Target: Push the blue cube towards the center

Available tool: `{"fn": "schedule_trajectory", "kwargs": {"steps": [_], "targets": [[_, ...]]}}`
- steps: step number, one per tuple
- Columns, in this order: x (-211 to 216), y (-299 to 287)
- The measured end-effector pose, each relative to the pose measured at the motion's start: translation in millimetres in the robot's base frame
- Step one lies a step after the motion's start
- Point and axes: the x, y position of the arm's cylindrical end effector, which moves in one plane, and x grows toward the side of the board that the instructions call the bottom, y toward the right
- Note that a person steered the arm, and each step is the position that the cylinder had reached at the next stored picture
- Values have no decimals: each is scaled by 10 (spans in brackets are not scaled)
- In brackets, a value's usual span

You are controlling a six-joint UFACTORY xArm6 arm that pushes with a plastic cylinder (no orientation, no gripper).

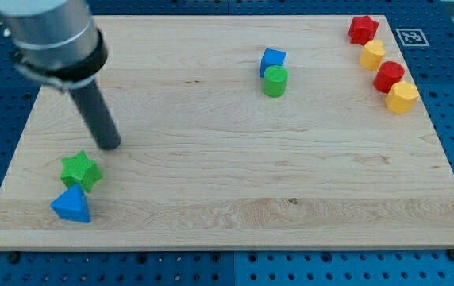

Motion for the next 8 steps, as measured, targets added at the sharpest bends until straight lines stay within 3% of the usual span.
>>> {"fn": "schedule_trajectory", "kwargs": {"steps": [2, 3, 4, 5, 6, 8], "targets": [[-1606, 369], [-1968, 1192], [-2136, 2089], [-1949, 2491], [-1666, 2505], [-1573, 2636]]}}
